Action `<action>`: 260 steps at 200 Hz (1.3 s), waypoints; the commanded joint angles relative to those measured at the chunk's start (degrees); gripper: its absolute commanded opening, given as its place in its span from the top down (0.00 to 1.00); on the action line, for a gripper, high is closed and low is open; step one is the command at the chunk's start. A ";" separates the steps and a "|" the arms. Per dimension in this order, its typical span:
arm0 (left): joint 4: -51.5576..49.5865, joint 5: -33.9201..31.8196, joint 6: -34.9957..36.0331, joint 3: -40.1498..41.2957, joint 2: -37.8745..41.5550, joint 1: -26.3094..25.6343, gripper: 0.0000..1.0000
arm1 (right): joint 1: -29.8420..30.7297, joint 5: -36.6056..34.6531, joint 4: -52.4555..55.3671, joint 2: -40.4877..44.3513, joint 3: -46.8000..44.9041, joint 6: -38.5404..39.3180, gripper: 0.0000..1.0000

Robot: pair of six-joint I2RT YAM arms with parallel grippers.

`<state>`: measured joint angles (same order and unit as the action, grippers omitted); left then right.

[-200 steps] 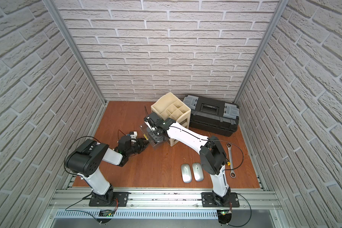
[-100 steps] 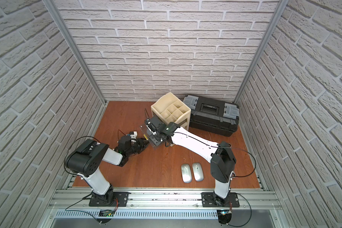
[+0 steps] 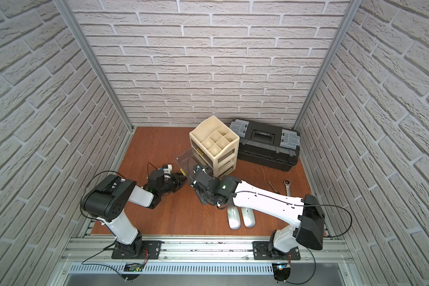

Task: Take the mice out of the drawer
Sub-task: Place the mouse at the center of the board.

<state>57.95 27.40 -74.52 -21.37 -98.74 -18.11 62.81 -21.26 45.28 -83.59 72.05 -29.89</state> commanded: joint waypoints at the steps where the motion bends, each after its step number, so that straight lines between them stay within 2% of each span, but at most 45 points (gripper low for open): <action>1: 3.51 1.26 -0.18 -0.52 0.48 0.53 0.72 | 3.90 -4.90 0.62 2.32 -3.13 -11.66 0.56; 56: 4.01 1.49 -0.26 0.40 1.01 0.62 0.72 | 11.28 -6.62 1.91 0.10 -8.80 -25.15 0.56; 123: 2.04 0.92 0.08 0.89 3.58 0.63 0.72 | 12.60 -3.17 3.95 -3.23 -14.60 -33.64 0.56; 200: -0.16 0.91 0.62 0.52 4.46 0.61 0.72 | 11.01 0.69 7.98 -8.62 -15.01 -36.88 0.55; 260: -1.21 1.26 1.01 0.01 4.52 0.62 0.72 | 9.01 4.51 7.63 -11.69 -15.15 -35.86 0.52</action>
<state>56.12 28.16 -74.59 -20.93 -95.13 -17.74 72.44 -18.15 51.79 -93.80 57.04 -65.39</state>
